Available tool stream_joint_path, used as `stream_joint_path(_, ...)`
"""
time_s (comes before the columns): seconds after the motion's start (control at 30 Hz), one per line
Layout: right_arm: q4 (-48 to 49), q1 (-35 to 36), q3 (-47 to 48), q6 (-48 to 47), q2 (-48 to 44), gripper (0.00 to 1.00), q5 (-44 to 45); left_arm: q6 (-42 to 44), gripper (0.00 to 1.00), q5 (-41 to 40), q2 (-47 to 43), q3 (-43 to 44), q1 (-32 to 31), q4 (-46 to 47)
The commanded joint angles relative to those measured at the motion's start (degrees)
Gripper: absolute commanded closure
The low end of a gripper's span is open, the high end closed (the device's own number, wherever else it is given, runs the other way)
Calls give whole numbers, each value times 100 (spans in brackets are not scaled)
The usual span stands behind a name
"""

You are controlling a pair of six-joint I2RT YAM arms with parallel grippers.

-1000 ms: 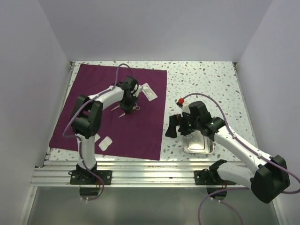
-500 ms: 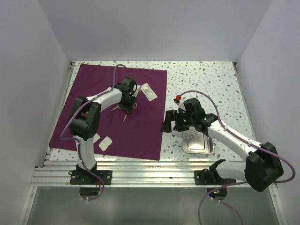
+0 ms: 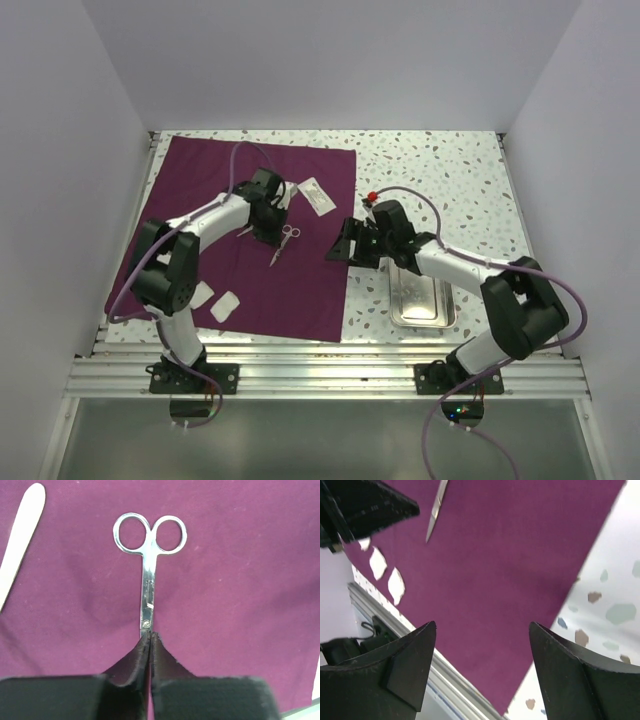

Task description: Prepare the surgical pack

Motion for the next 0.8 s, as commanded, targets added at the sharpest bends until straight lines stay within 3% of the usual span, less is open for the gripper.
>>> stream_joint_path(0.0,573,14,320,204,97,23,452,-68,92,-102,-200,156,-7,-158)
stream_joint_path(0.1,292,14,583,-41,211,23,454,-155,47,-392,-464,-46,-7,-70)
stream_joint_path(0.13,74,22,715,-112,229,23,358,-182,42,-436,-577,-90,-7,-53)
stream_joint_path(0.2,37,22,733,-209,265,23,313,-208,0,-419,-675,-169,-7,-18)
stream_joint_path(0.4,-997,31,1233,-209,256,22,33,-323,4,-866,-1253,-344,-7,-239)
stream_joint_path(0.53,-1632,31,1261,-367,-60,21,94,-419,16,-876,-1729,-1045,-59,59)
stream_joint_path(0.77,-1923,31,962,-148,-509,22,226,-481,28,-894,-1696,-1356,-112,377)
